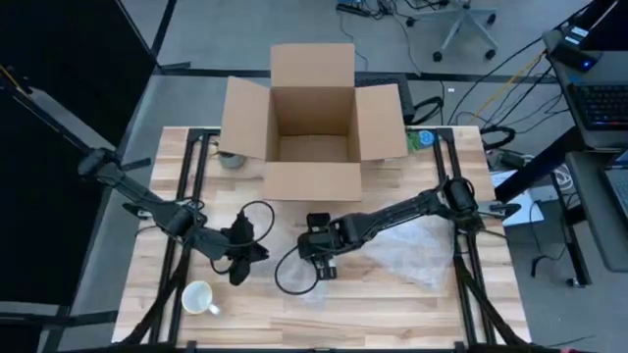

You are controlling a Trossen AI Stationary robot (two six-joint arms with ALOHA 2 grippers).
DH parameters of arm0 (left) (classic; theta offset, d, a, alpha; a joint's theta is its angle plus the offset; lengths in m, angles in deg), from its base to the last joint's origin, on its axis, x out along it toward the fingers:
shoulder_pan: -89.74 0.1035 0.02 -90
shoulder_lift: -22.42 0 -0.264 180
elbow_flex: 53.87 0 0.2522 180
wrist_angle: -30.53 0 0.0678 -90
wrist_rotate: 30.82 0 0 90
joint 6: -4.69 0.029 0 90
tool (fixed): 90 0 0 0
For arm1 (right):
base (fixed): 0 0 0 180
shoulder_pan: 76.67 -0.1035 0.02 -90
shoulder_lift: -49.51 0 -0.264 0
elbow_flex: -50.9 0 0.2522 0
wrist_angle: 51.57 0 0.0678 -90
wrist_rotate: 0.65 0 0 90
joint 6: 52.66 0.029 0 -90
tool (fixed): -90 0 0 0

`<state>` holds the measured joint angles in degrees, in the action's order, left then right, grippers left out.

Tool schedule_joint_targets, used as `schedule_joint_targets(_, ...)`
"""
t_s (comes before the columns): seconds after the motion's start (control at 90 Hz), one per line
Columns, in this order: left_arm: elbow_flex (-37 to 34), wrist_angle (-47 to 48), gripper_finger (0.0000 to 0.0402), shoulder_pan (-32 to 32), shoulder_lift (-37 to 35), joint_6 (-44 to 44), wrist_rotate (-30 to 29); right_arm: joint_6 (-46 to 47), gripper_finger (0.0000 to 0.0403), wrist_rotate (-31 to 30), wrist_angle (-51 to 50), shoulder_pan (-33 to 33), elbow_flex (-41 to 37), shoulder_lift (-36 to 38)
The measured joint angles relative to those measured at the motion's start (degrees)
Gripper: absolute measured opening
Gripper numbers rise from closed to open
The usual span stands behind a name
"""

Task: Wrap mug
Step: Wrap the red mug with the left bubble wrap

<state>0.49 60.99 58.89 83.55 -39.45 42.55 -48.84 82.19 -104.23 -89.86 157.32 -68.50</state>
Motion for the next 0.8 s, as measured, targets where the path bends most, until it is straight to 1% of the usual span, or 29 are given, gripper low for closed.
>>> schedule_joint_targets(0.122, 0.00, 0.05, 0.0143, 1.06, -0.21, 1.09, 0.07, 0.00, 0.0000, 0.00, 0.16, 0.00, 0.00, -0.02)
schedule_joint_targets(0.233, 1.09, 0.43, 0.0171, 0.97, -2.55, 2.81, -1.26, 0.00, 0.0000, 0.00, 0.21, 0.00, 0.00, -0.02)
schedule_joint_targets(0.322, 2.09, 1.51, 0.0177, 0.35, -5.40, 3.17, -5.23, -0.02, 0.0000, -0.01, 0.25, 0.00, 0.00, -0.02)
schedule_joint_targets(0.411, 2.10, 7.15, 0.0178, 0.18, -7.07, 1.86, -8.75, -0.01, 0.0000, 0.00, 0.35, 0.00, 0.00, -0.02)
schedule_joint_targets(0.5, 0.63, 14.59, 0.0178, 0.19, -6.85, -2.06, -9.56, -0.16, 0.0000, -0.04, 0.39, -0.02, 0.00, -0.02)
schedule_joint_targets(0.556, -1.36, 16.41, 0.0178, 0.18, -5.69, -5.20, -9.54, -0.17, 0.0000, -0.02, 0.43, -0.02, 0.00, -0.02)
schedule_joint_targets(0.589, -2.58, 14.69, 0.0178, 0.18, -4.58, -6.08, -9.52, -0.17, 0.0000, -0.02, 0.45, -0.02, 0.00, -0.02)
schedule_joint_targets(0.644, -4.45, 8.25, 0.0178, 0.20, -2.62, -5.48, -9.47, -0.17, 0.0000, -0.03, 0.51, -0.02, 0.00, -0.02)
schedule_joint_targets(0.8, -5.81, -10.69, 0.0178, 0.30, 2.54, 2.57, -9.11, -0.38, 0.0000, -0.04, 1.30, -0.02, -0.02, -0.02)
